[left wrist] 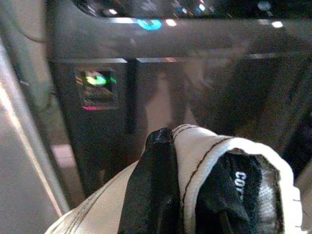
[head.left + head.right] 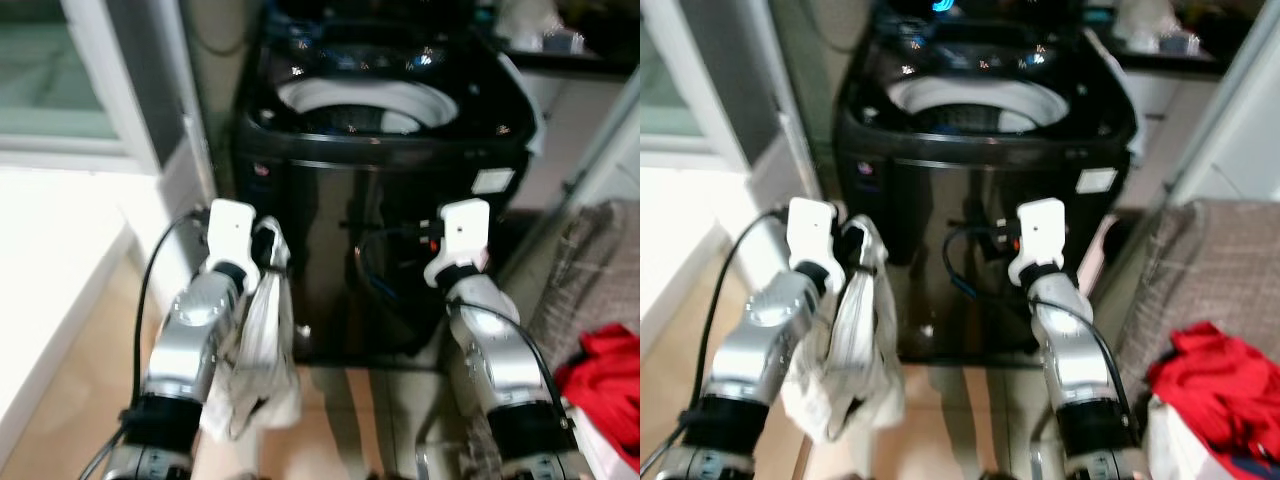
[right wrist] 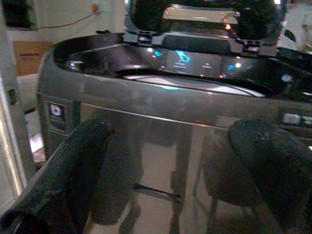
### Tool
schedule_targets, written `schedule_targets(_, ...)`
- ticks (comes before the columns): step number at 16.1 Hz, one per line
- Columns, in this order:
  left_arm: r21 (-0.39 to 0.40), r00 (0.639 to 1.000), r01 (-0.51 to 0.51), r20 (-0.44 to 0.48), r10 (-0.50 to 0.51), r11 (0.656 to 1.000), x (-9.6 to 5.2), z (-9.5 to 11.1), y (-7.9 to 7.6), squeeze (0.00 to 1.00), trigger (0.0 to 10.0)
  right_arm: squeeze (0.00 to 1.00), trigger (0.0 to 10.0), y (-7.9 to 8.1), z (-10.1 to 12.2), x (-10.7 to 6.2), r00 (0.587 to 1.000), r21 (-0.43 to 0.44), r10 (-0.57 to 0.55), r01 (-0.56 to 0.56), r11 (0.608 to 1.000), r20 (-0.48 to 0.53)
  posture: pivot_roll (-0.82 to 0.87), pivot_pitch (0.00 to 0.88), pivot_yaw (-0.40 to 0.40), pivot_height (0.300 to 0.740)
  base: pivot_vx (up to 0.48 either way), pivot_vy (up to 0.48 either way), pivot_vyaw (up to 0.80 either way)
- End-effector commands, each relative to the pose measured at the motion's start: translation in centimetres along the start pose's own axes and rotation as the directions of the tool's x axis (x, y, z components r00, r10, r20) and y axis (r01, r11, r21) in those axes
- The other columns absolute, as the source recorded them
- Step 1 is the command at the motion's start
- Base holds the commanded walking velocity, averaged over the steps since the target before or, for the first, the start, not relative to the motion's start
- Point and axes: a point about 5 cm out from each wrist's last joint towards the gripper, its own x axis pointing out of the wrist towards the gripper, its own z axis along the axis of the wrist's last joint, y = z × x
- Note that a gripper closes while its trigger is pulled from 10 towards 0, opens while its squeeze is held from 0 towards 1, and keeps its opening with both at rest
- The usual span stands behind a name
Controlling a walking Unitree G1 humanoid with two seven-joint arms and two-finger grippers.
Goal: Clothes washing
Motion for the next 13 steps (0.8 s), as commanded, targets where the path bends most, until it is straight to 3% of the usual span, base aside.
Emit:
schedule_targets(1,-0.001,0.999,0.016,0.05,-0.016,1.0,0.2,1.0,-0.3,0.0,10.0,0.0,10.0,-0.1,0.4,0.3,0.999,0.0,-0.008,0.008,1.0,0.032,-0.12,0.0,0.014,0.74,0.0,0.0,0.0)
schedule_targets(3,0.003,0.998,0.022,0.06,-0.022,1.0,0.3,1.1,-0.3,0.0,10.0,0.0,10.0,0.0,0.0,0.5,1.0,0.009,-0.018,0.018,1.0,0.002,-0.11,0.0,0.013,0.74,0.0,0.0,-0.31)
schedule_targets(7,0.004,0.992,-0.017,0.126,0.017,1.0,0.3,2.5,-0.3,0.0,10.0,0.0,10.0,0.0,0.6,0.8,0.999,0.014,-0.011,0.01,1.0,0.051,-0.1,0.0,0.007,0.74,0.0,0.0,-0.15)
schedule_targets(8,-0.008,0.987,-0.026,0.161,0.027,1.0,0.4,3.8,-0.5,0.0,10.0,0.0,10.0,-0.2,0.8,0.7,0.998,0.018,-0.009,0.008,1.0,0.066,-0.1,0.0,0.006,0.74,0.0,0.0,0.0)
schedule_targets(10,0.042,0.972,-0.046,0.232,0.035,0.998,1.3,7.2,-0.1,0.0,10.0,0.0,10.0,-0.9,1.0,0.5,0.995,0.018,-0.028,0.027,0.999,0.091,-0.09,0.0,0.002,0.74,0.321,0.332,0.0)
schedule_targets(12,0.101,0.942,0.018,0.331,-0.05,0.995,2.1,11.5,-0.4,0.0,10.0,0.0,10.0,-2.0,2.9,0.1,0.979,0.037,-0.054,0.048,0.998,0.196,-0.1,0.0,0.002,0.74,0.345,0.334,0.0)
schedule_targets(13,0.163,0.91,0.048,0.4,-0.11,0.985,2.4,14.7,-0.8,0.0,10.0,0.0,10.0,-2.6,4.1,-0.3,0.964,0.022,-0.06,0.056,0.998,0.258,-0.1,0.0,0.004,0.74,0.345,0.33,0.0)
